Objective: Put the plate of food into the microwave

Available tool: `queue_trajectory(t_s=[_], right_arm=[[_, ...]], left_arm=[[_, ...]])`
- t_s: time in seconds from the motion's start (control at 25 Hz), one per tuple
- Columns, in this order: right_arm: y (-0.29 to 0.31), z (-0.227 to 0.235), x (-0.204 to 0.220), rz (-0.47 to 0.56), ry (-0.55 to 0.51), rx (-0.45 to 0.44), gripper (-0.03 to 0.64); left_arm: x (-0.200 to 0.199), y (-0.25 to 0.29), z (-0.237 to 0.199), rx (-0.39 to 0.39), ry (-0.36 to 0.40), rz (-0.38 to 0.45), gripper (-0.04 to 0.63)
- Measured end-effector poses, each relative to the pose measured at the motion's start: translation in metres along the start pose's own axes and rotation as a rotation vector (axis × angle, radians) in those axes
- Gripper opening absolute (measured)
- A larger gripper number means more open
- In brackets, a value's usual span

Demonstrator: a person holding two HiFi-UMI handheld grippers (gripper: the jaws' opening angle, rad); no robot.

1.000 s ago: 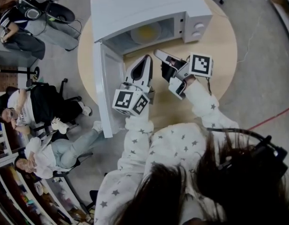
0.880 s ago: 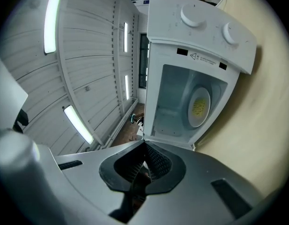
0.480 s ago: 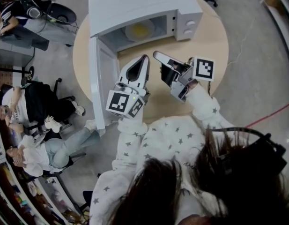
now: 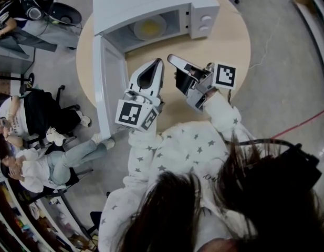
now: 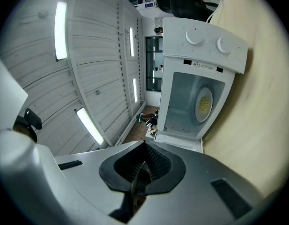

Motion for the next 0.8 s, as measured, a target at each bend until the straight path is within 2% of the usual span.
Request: queue_trajectory(t_s=[0.8], right_arm=[[0.004,-0.009,0.001,-0.033,0.0,-0.027,0.006]], left_arm=[[-0.007,0.0,0.001,-0.036,0.004,0.006,0.002]])
Point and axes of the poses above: the fingertips, and each gripper's own axes: y forward along the fingers, z to its right, x out of its underside, the point moved 6 cm from there along -y, backward along the fingers, and after that the axes turned 4 degrees about -z, right-handed, at the moved point
